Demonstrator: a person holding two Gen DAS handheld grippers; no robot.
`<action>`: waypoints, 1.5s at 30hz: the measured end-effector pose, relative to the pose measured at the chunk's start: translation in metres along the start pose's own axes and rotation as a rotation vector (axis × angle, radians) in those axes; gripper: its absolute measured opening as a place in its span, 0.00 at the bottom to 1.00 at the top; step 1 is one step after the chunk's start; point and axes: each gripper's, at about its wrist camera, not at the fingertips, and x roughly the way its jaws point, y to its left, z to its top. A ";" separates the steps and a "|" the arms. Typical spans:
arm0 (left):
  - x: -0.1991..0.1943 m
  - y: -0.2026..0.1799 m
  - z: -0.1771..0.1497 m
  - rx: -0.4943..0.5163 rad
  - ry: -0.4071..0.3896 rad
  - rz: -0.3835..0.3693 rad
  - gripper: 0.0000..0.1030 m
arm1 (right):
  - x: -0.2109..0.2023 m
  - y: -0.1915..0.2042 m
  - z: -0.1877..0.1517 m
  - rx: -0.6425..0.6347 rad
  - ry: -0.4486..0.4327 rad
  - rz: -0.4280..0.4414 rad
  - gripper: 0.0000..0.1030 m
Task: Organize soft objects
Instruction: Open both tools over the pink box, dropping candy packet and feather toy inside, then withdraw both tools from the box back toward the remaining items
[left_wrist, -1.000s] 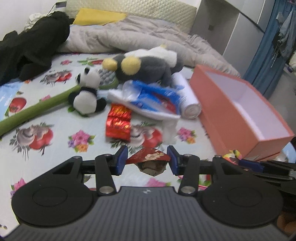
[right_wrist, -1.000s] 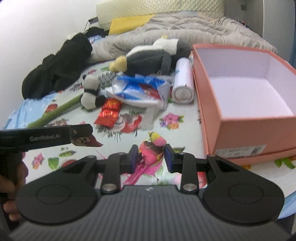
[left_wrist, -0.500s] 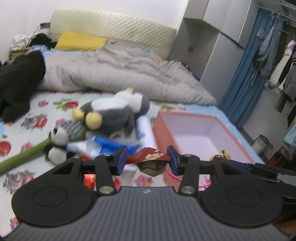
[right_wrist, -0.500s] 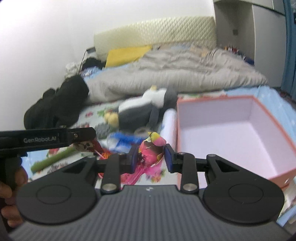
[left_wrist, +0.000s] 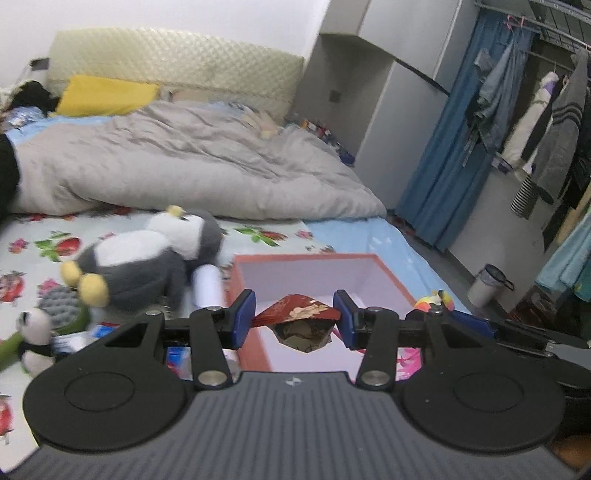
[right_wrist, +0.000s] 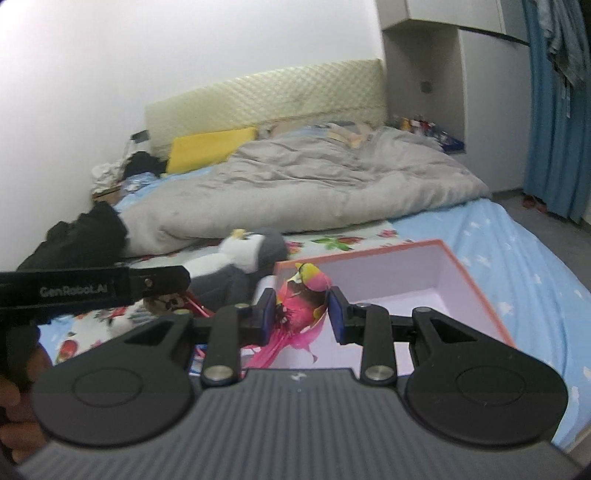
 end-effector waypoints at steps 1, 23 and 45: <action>0.011 -0.005 0.002 0.000 0.019 -0.006 0.51 | 0.003 -0.006 0.000 0.006 0.009 -0.012 0.33; 0.177 -0.041 -0.026 0.077 0.345 -0.055 0.51 | 0.103 -0.111 -0.064 0.176 0.313 -0.186 0.34; 0.060 -0.043 -0.015 0.133 0.179 -0.015 0.66 | 0.016 -0.082 -0.042 0.211 0.128 -0.120 0.47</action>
